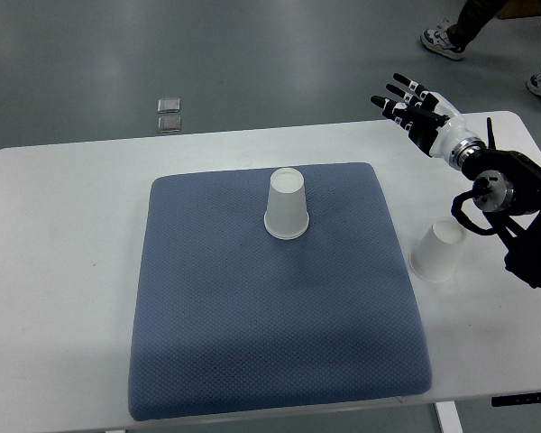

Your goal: Stack paper cups

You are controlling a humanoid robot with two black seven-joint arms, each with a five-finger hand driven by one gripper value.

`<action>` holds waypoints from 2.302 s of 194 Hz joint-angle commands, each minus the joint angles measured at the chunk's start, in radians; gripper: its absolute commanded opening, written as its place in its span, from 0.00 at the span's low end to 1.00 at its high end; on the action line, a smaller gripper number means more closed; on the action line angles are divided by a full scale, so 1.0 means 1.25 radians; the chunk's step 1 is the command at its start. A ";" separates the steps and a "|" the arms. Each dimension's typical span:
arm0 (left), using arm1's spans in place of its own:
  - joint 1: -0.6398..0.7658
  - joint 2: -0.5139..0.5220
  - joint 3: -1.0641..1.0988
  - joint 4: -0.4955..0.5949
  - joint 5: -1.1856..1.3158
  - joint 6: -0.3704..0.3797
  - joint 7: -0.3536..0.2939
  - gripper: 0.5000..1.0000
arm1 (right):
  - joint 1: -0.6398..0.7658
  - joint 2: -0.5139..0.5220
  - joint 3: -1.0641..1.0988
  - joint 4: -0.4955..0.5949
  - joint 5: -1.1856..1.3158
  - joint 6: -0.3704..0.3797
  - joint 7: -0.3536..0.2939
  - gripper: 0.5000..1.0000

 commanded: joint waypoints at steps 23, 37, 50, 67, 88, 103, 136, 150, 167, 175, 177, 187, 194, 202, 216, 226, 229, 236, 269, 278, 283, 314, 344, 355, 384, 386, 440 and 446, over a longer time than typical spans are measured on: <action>0.000 0.000 0.000 0.000 0.000 0.000 0.000 1.00 | 0.000 -0.001 0.003 0.000 0.000 0.002 0.002 0.87; 0.000 0.000 -0.001 0.000 0.000 0.000 0.000 1.00 | 0.000 -0.001 0.008 0.000 0.001 0.002 0.004 0.87; 0.000 0.000 0.000 0.000 -0.001 0.000 0.000 1.00 | 0.002 -0.001 0.012 -0.001 0.001 0.001 0.004 0.87; 0.000 0.000 0.000 0.000 -0.001 0.000 0.000 1.00 | 0.002 0.001 0.013 -0.001 0.001 0.000 0.010 0.87; 0.000 0.000 0.000 0.000 0.000 0.000 0.000 1.00 | 0.003 0.001 0.014 -0.001 0.003 -0.001 0.016 0.87; 0.000 0.000 0.000 0.000 0.000 0.000 0.000 1.00 | 0.006 0.001 0.014 -0.001 0.003 0.002 0.016 0.87; 0.000 0.000 0.000 0.000 0.000 0.000 0.000 1.00 | 0.010 -0.001 0.014 -0.001 0.003 0.027 0.015 0.87; 0.000 0.000 0.000 0.000 0.000 0.000 0.000 1.00 | 0.008 -0.006 0.014 -0.001 0.003 0.058 0.016 0.87; 0.000 0.000 0.000 0.000 0.000 0.000 0.000 1.00 | 0.008 -0.012 0.015 -0.004 0.003 0.072 0.016 0.87; 0.000 0.000 0.000 0.000 0.000 0.000 0.000 1.00 | 0.008 -0.013 0.014 -0.004 0.003 0.072 0.016 0.87; 0.000 0.000 0.000 0.000 0.000 0.000 0.000 1.00 | 0.008 -0.014 0.014 -0.004 0.004 0.074 0.016 0.87; 0.000 0.000 0.000 0.000 0.000 0.000 0.000 1.00 | 0.008 -0.014 0.012 -0.004 0.012 0.075 0.016 0.87; -0.001 0.000 0.000 0.000 0.000 0.000 0.000 1.00 | 0.008 -0.017 0.011 -0.003 0.019 0.076 0.016 0.87; 0.000 0.000 0.000 0.000 0.000 0.000 0.000 1.00 | 0.005 -0.021 0.004 0.000 0.027 0.076 0.016 0.87; 0.000 0.000 0.000 0.001 0.000 0.000 0.000 1.00 | 0.003 -0.025 -0.003 0.000 0.033 0.075 0.017 0.87; 0.000 0.000 0.000 0.000 0.000 0.000 0.000 1.00 | 0.003 -0.026 -0.003 0.000 0.037 0.074 0.017 0.87; 0.000 0.000 0.000 0.000 0.000 0.000 0.000 1.00 | 0.003 -0.030 -0.003 0.000 0.037 0.075 0.017 0.87; 0.000 0.000 0.000 0.000 0.000 0.000 0.000 1.00 | 0.003 -0.036 -0.003 0.001 0.037 0.075 0.017 0.87; 0.000 0.000 0.000 0.000 0.000 0.000 0.000 1.00 | 0.002 -0.102 -0.014 0.002 0.036 0.195 0.016 0.87; 0.000 0.000 0.000 0.000 0.000 0.000 0.000 1.00 | 0.003 -0.121 -0.025 0.002 0.032 0.255 0.016 0.87; 0.000 0.000 0.000 0.000 0.000 0.000 0.000 1.00 | 0.004 -0.137 -0.036 0.001 0.030 0.297 0.016 0.87; 0.000 0.000 -0.001 0.000 0.000 0.000 0.000 1.00 | 0.009 -0.226 -0.086 0.013 -0.057 0.392 0.029 0.86; 0.000 0.000 0.000 0.000 0.000 0.000 0.000 1.00 | 0.009 -0.291 -0.086 0.102 -0.341 0.392 0.076 0.87; 0.000 0.000 -0.001 0.002 0.000 0.004 0.000 1.00 | 0.005 -0.301 -0.086 0.150 -0.444 0.392 0.083 0.87; 0.000 0.000 0.000 0.000 0.000 0.000 -0.001 1.00 | -0.001 -0.342 -0.090 0.239 -0.607 0.392 0.101 0.86; 0.000 0.000 0.000 0.000 0.000 0.000 0.000 1.00 | -0.002 -0.343 -0.090 0.245 -0.620 0.392 0.102 0.86; 0.000 0.000 -0.001 0.001 0.000 0.000 0.000 1.00 | -0.007 -0.388 -0.158 0.328 -0.832 0.392 0.136 0.86; 0.000 0.000 0.000 0.000 0.000 0.000 0.000 1.00 | -0.007 -0.398 -0.170 0.332 -0.845 0.392 0.142 0.86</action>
